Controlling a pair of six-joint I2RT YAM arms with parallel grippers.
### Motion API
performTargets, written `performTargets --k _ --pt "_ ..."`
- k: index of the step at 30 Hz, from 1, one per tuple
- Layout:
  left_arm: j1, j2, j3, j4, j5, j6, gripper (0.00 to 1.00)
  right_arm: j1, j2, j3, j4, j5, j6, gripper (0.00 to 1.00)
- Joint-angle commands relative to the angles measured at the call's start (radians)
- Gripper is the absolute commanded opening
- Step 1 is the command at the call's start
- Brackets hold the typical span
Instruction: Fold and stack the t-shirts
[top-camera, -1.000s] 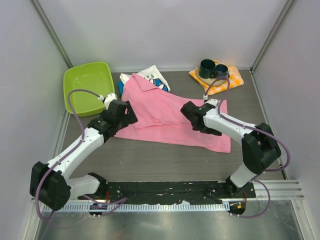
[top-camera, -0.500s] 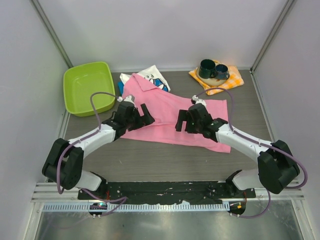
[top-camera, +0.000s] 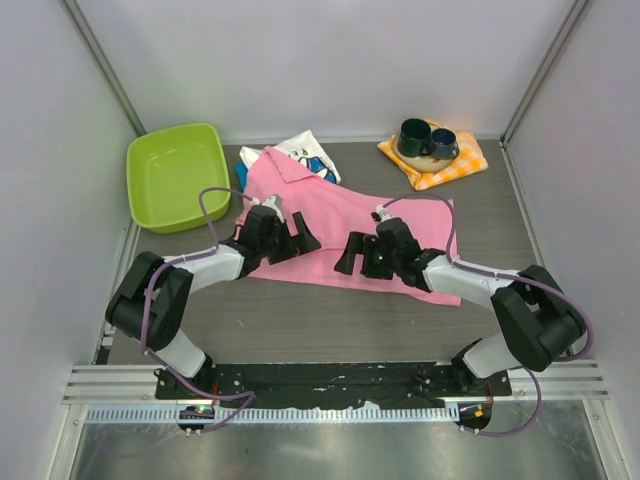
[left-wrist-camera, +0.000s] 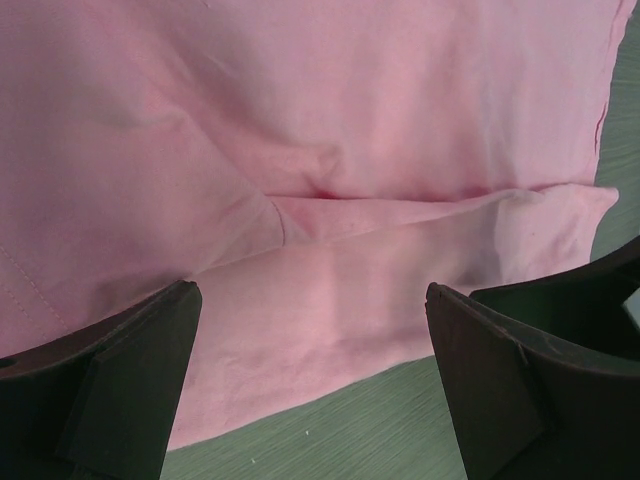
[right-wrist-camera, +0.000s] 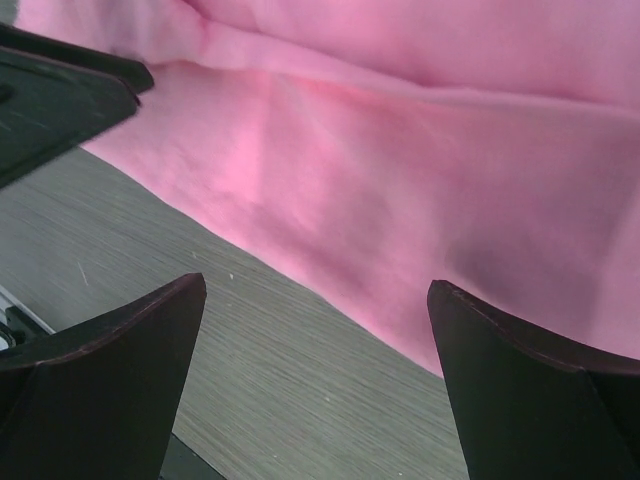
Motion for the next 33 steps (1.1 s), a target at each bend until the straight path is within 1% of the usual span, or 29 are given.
performTargets --k 1,5,9,13,18,19,22,23,25,26,28,29,30,32,33 --pt "-0.003 -0.007 -0.019 0.054 0.006 -0.008 1.00 -0.005 0.022 -0.061 0.124 -0.064 0.044 1.00" --pt "-0.005 -0.019 -0.061 0.023 -0.017 -0.017 1.00 -0.005 0.034 -0.113 0.167 -0.072 0.058 1.00" --pt "-0.034 -0.050 -0.114 -0.012 -0.057 -0.026 1.00 -0.005 0.028 -0.171 0.185 -0.087 0.062 1.00" --pt "-0.075 -0.114 -0.180 -0.055 -0.112 -0.052 1.00 -0.007 0.004 -0.234 0.178 -0.101 0.065 1.00" --pt "-0.138 -0.235 -0.285 -0.096 -0.183 -0.098 1.00 -0.001 -0.056 -0.302 0.138 -0.093 0.062 1.00" --pt "-0.150 -0.252 -0.297 -0.119 -0.238 -0.124 1.00 0.001 -0.084 -0.309 0.128 -0.092 0.065 1.00" --pt "-0.221 -0.330 -0.342 -0.159 -0.301 -0.179 1.00 0.017 -0.139 -0.348 0.076 -0.070 0.074 1.00" --pt "-0.241 -0.350 -0.352 -0.196 -0.353 -0.193 1.00 0.031 -0.185 -0.357 0.052 -0.067 0.079 1.00" --pt "-0.297 -0.421 -0.360 -0.272 -0.400 -0.221 1.00 0.053 -0.238 -0.378 0.015 -0.041 0.094 1.00" --pt "-0.313 -0.445 -0.359 -0.305 -0.445 -0.248 1.00 0.079 -0.292 -0.383 -0.037 -0.029 0.101 1.00" --pt "-0.356 -0.508 -0.358 -0.389 -0.480 -0.273 1.00 0.105 -0.350 -0.395 -0.082 0.006 0.119 1.00" --pt "-0.368 -0.528 -0.365 -0.411 -0.493 -0.304 1.00 0.116 -0.377 -0.400 -0.123 0.017 0.125 1.00" --pt "-0.391 -0.543 -0.369 -0.429 -0.516 -0.319 1.00 0.138 -0.430 -0.404 -0.137 0.023 0.131 1.00" --pt "-0.416 -0.603 -0.381 -0.490 -0.540 -0.354 1.00 0.157 -0.476 -0.421 -0.174 0.037 0.160 1.00" --pt "-0.446 -0.625 -0.388 -0.522 -0.571 -0.388 1.00 0.183 -0.513 -0.427 -0.189 0.048 0.170 1.00"
